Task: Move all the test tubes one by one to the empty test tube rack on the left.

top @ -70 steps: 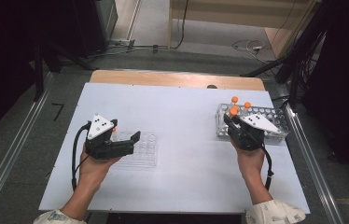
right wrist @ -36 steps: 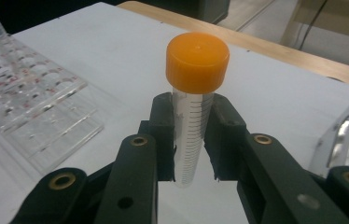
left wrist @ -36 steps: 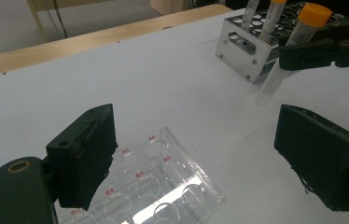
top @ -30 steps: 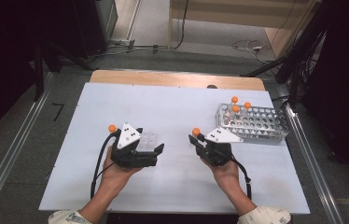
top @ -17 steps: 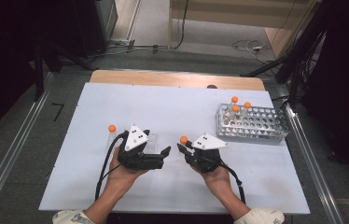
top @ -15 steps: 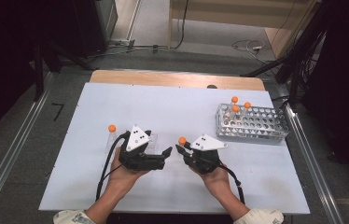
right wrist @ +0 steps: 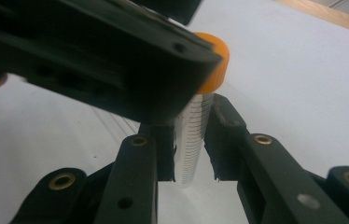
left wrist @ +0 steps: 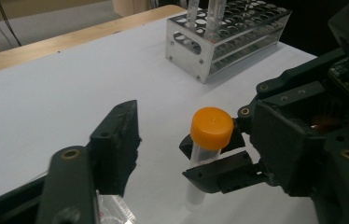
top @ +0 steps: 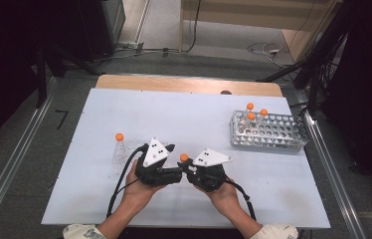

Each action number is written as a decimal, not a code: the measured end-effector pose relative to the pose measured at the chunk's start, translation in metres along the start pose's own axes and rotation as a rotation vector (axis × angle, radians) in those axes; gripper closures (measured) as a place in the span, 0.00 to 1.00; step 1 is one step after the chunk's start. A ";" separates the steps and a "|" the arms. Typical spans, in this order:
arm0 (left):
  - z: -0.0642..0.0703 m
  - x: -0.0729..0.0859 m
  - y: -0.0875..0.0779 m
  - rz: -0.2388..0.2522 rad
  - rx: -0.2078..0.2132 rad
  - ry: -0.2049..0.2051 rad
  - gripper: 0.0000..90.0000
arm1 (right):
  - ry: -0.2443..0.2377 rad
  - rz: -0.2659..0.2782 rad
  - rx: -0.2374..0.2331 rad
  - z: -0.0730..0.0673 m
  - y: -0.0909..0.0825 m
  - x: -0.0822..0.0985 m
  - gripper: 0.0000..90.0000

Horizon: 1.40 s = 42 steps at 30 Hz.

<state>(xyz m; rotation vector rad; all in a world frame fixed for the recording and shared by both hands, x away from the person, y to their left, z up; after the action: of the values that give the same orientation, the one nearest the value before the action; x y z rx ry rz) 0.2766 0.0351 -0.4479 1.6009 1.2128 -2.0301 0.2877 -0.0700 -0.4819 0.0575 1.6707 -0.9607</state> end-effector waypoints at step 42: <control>-0.021 -0.023 -0.032 0.090 -0.014 -0.052 0.78 | 0.038 -0.018 -0.068 -0.003 -0.001 -0.002 0.24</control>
<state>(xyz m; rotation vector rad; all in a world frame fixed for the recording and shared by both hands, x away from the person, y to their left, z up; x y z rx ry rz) 0.2771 0.0636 -0.4136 1.5577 1.1140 -1.9909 0.2856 -0.0682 -0.4800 0.0156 1.7400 -0.9205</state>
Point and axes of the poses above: each handheld gripper's, and its own axes: y roughly forward along the jaws, x roughly out of its underside, z roughly to its right, the point moved 6 cm from there along y, roughly forward along the jaws, and after that the axes turned 2 degrees about y, right-handed, at the moved point
